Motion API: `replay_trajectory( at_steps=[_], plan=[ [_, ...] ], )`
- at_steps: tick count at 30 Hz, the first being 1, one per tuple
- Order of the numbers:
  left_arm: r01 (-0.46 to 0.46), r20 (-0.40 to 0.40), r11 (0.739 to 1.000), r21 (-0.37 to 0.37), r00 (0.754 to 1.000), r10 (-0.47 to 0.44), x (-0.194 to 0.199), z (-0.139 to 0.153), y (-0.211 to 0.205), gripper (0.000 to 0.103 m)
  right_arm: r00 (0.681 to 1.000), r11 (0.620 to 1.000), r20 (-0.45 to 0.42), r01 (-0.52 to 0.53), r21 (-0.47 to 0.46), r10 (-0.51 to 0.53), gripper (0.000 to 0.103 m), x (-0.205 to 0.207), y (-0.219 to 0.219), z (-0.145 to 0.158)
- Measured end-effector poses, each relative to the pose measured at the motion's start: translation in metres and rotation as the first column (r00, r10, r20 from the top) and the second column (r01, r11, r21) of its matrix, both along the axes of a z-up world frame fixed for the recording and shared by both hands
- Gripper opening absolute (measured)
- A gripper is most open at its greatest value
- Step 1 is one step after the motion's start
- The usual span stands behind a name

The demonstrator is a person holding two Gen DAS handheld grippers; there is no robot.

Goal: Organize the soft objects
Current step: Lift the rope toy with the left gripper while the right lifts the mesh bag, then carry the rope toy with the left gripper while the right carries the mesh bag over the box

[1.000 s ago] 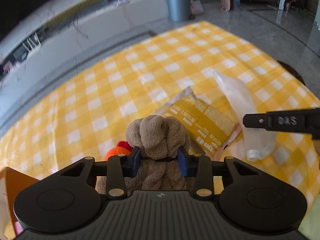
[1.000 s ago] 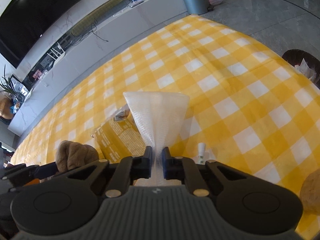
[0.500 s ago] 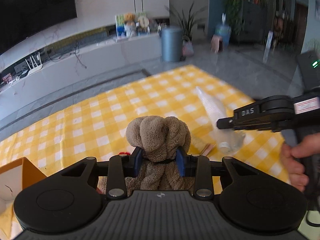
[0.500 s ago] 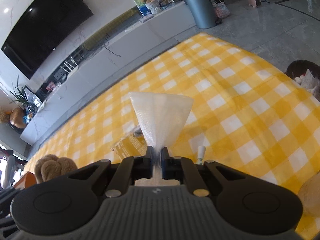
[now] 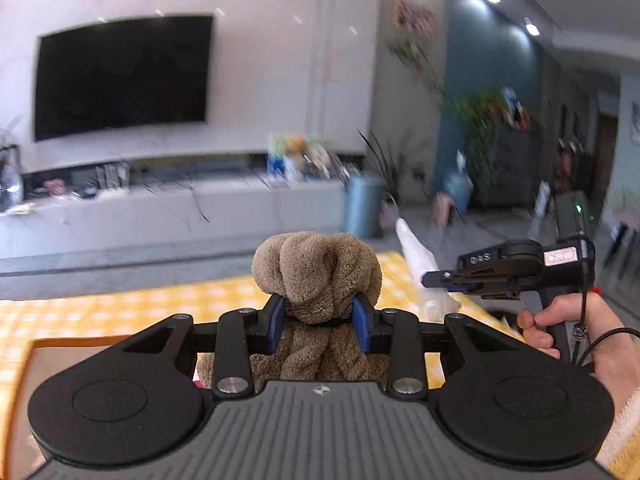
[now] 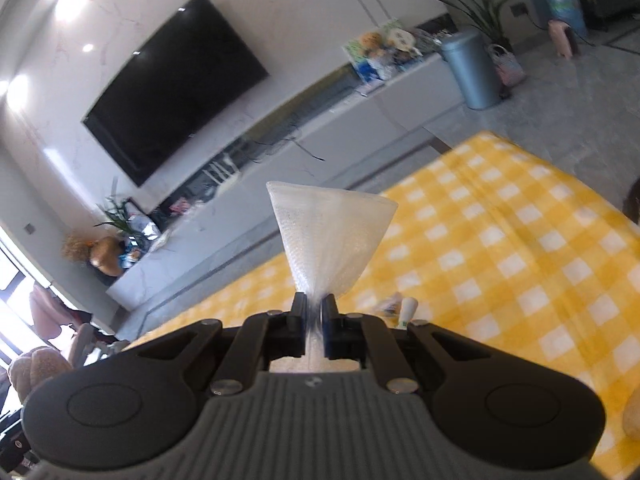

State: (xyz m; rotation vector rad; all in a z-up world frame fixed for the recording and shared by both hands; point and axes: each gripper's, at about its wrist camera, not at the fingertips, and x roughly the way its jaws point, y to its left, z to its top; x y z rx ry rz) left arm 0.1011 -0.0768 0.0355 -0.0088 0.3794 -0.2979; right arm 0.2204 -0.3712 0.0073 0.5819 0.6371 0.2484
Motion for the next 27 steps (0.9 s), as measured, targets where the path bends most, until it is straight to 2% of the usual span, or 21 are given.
replay_trajectory(
  at_steps=[2,5,9,12,18,22,24,27],
  plan=[
    [-0.05,0.034,0.998,-0.031,0.998,0.051,-0.017,0.005,0.019,0.04,0.998,0.999,0.04,-0.042,0.007,0.041,0.005,-0.008,0.013,0.014],
    [-0.11,0.045,0.987,-0.12,0.992,0.116,-0.036,0.011,0.051,0.04,0.987,0.993,0.109,-0.12,0.021,0.117,0.005,-0.019,0.036,0.036],
    [-0.183,0.027,0.955,-0.233,0.981,0.195,-0.043,0.014,0.094,0.04,0.957,0.974,0.188,-0.225,-0.01,0.223,0.005,-0.037,0.081,0.062],
    [-0.252,0.012,0.927,-0.276,0.964,0.266,-0.041,0.012,0.12,0.04,0.926,0.951,0.214,-0.304,-0.059,0.31,0.005,-0.049,0.119,0.073],
    [-0.313,-0.036,0.881,-0.354,0.946,0.321,-0.037,-0.008,0.176,0.04,0.867,0.883,0.168,-0.457,-0.109,0.469,0.005,-0.061,0.197,0.064],
    [-0.382,-0.086,0.832,-0.402,0.921,0.38,-0.033,-0.024,0.205,0.04,0.858,0.863,0.108,-0.491,-0.119,0.503,0.005,-0.052,0.241,0.045],
    [-0.357,-0.099,0.841,-0.407,0.932,0.348,-0.03,-0.033,0.219,0.04,0.847,0.846,0.064,-0.518,-0.131,0.528,0.005,-0.043,0.264,0.033],
    [-0.358,-0.157,0.841,-0.405,0.934,0.322,-0.019,-0.045,0.234,0.04,0.811,0.81,-0.006,-0.584,-0.047,0.585,0.005,-0.035,0.288,0.014]
  ],
)
